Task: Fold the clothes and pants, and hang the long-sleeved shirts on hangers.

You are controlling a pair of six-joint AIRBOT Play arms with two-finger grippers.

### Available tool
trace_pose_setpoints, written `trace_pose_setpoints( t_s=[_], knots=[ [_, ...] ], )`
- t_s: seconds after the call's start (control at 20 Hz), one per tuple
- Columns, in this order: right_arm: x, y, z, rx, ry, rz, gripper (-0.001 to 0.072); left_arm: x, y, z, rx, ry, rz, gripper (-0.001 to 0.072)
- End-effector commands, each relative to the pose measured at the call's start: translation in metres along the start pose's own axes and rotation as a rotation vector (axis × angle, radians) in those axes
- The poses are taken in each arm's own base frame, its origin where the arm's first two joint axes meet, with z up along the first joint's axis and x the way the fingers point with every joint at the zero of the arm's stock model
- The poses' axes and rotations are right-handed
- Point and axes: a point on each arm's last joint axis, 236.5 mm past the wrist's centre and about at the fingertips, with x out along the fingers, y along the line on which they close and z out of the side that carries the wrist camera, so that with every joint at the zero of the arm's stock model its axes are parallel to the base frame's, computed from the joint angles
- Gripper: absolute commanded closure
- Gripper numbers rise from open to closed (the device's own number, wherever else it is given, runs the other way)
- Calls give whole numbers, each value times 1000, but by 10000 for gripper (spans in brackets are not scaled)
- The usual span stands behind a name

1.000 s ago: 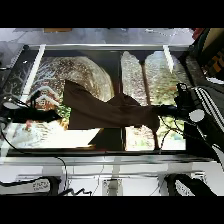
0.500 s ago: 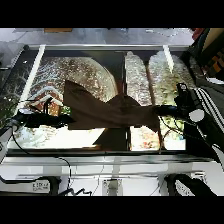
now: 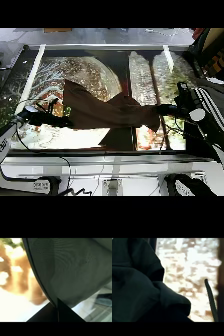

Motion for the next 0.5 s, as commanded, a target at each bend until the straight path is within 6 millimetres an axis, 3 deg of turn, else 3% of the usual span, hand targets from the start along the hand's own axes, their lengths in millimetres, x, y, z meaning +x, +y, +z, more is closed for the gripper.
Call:
trace_pose_setpoints(
  t_s=[0.0,0.1,0.2,0.35,0.45],
  knots=[
    [-12,9,20,-27,-27,18,694,-46,-40,44,111,-90,-47,690],
    [-33,20,46,-77,-71,24,694,-99,-70,83,236,-232,6,690],
    [-65,37,74,-134,-130,40,695,-165,-113,110,376,-392,68,689],
    [-136,69,116,-235,-261,56,694,-267,-180,119,546,-656,181,689],
    [-196,92,138,-308,-380,51,695,-339,-215,108,612,-880,287,690]
  ],
)
